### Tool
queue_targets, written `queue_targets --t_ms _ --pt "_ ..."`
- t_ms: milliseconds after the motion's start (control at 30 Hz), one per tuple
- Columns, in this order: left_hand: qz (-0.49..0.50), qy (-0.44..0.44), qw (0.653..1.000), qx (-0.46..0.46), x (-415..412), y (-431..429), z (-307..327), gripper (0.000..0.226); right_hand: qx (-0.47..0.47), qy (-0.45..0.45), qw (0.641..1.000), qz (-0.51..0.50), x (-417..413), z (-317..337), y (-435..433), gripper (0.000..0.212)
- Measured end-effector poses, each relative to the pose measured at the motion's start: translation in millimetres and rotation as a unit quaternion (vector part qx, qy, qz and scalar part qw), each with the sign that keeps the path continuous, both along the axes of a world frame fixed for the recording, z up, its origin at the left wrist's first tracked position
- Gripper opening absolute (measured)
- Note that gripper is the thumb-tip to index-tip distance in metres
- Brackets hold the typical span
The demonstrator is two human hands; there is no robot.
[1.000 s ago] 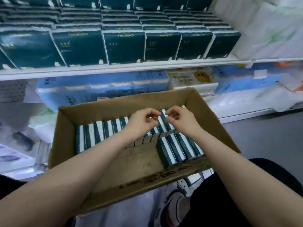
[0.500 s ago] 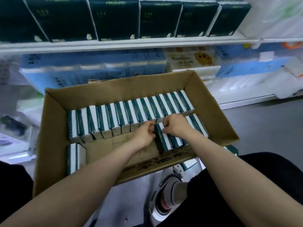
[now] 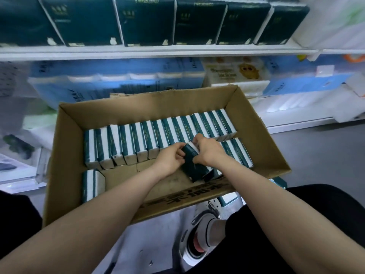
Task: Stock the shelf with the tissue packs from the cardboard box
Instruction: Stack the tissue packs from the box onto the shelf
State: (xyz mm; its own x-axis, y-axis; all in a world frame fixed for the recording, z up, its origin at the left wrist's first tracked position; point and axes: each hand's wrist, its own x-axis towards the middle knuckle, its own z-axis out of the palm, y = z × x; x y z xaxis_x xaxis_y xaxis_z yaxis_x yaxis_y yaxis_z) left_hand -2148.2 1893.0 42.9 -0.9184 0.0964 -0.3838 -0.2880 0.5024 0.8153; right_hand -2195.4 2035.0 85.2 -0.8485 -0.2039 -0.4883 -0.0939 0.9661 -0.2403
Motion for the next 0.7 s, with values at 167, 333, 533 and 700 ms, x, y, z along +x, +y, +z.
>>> queue_targets --t_ms 167,333,533,700 --pt "0.001 0.141 0.982 -0.129 -4.2 -15.5 15.9 0.056 -0.179 -0.056 0.980 -0.065 -13.7 14.4 7.1 0.039" --pt "0.023 0.129 0.989 -0.073 -15.2 -31.7 33.6 0.052 -0.326 -0.099 0.933 -0.115 -16.7 33.9 10.0 0.037" --pt "0.124 0.107 0.986 0.029 -20.8 -43.7 60.2 0.038 -0.406 -0.011 0.892 -0.197 -22.5 43.9 12.7 0.041" --pt "0.158 0.105 0.977 0.093 -22.9 -50.3 80.9 0.042 -0.458 -0.023 0.847 -0.269 -27.8 43.8 20.1 0.049"
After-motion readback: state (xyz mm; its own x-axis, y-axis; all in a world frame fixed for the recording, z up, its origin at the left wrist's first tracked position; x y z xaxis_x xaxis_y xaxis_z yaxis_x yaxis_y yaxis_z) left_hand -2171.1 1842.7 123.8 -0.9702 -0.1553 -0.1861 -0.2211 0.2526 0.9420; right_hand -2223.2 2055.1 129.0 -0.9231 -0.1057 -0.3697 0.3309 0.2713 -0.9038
